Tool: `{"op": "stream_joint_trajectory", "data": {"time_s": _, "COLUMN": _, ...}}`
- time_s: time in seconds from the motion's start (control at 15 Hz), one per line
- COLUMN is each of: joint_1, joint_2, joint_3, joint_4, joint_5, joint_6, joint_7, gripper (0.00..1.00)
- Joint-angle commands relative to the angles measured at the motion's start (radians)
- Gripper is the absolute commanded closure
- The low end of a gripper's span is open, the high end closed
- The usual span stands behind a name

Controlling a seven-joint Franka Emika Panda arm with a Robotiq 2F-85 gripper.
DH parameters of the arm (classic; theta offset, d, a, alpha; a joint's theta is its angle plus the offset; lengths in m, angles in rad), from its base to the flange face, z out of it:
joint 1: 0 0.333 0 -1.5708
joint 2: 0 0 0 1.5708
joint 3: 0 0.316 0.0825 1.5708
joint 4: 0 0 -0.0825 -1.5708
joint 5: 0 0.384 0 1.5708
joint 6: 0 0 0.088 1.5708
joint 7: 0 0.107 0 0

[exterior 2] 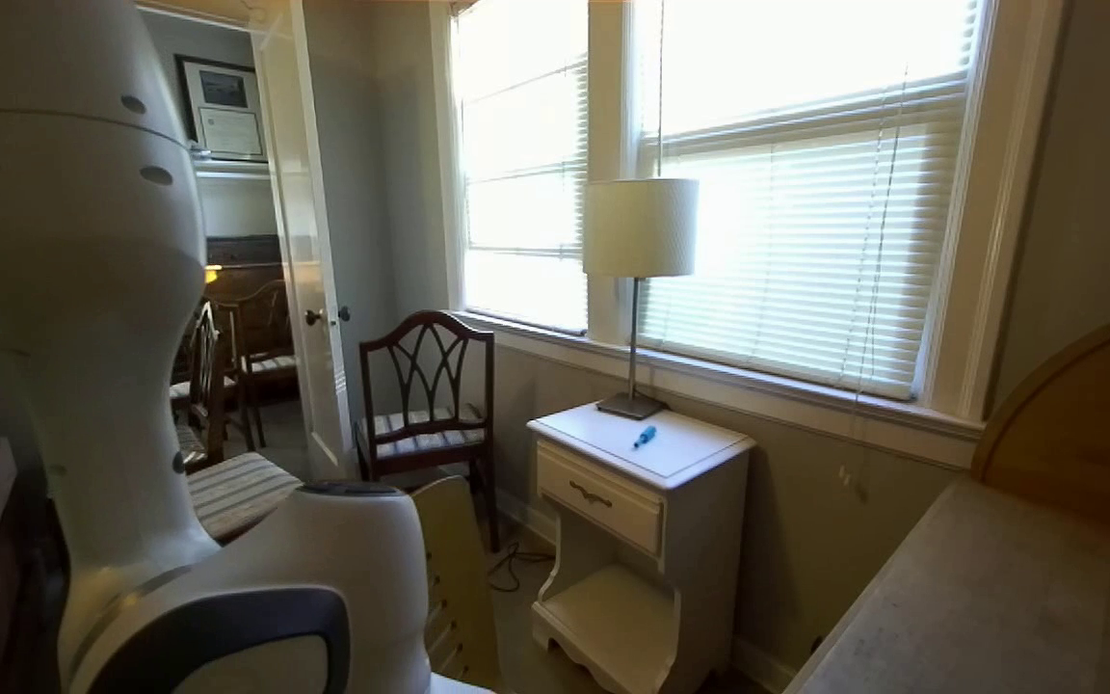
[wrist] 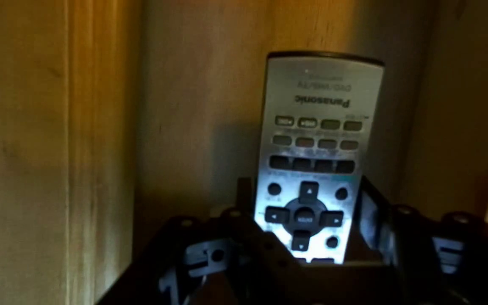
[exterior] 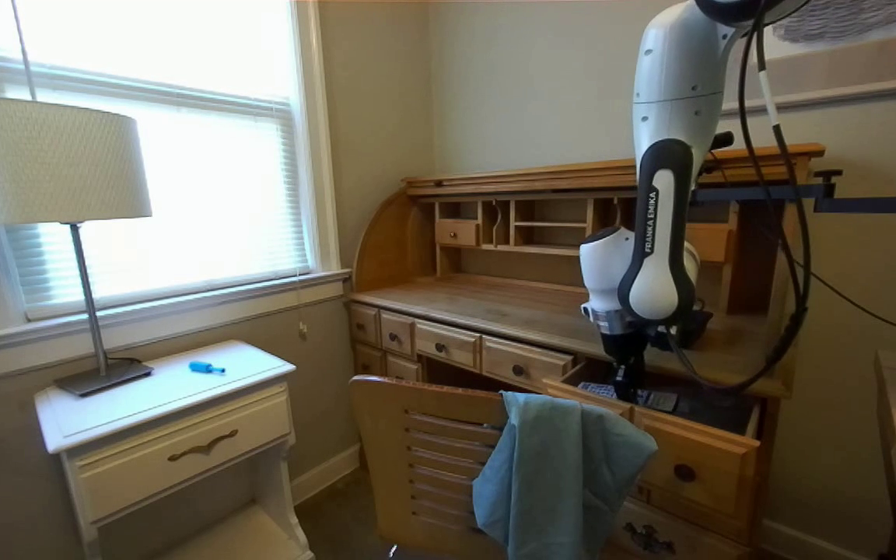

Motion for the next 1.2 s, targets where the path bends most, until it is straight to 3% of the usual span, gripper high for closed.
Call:
{"op": "stream_joint_trajectory", "data": {"time_s": 0.0, "joint_1": 0.049, "joint_2": -0.091, "joint_3": -0.015, "joint_4": -0.093, "joint_5": 0.022, "joint_6": 0.008, "joint_7": 0.041, "gripper": 0.65}}
{"op": "stream_joint_trajectory", "data": {"time_s": 0.33, "joint_1": 0.074, "joint_2": -0.146, "joint_3": -0.026, "joint_4": -0.14, "joint_5": 0.023, "joint_6": 0.019, "joint_7": 0.084, "gripper": 0.65}}
{"op": "stream_joint_trajectory", "data": {"time_s": 0.67, "joint_1": 0.049, "joint_2": -0.131, "joint_3": -0.011, "joint_4": -0.121, "joint_5": 0.018, "joint_6": -0.018, "joint_7": 0.068, "gripper": 0.65}}
{"op": "stream_joint_trajectory", "data": {"time_s": 0.73, "joint_1": 0.053, "joint_2": -0.123, "joint_3": -0.017, "joint_4": -0.115, "joint_5": 0.01, "joint_6": -0.026, "joint_7": 0.062, "gripper": 0.34}}
{"op": "stream_joint_trajectory", "data": {"time_s": 0.8, "joint_1": 0.059, "joint_2": -0.112, "joint_3": -0.028, "joint_4": -0.107, "joint_5": 0.001, "joint_6": -0.028, "joint_7": 0.058, "gripper": 0.13}}
{"op": "stream_joint_trajectory", "data": {"time_s": 1.13, "joint_1": 0.047, "joint_2": -0.072, "joint_3": -0.054, "joint_4": -0.085, "joint_5": -0.116, "joint_6": -0.026, "joint_7": -0.112, "gripper": 0.0}}
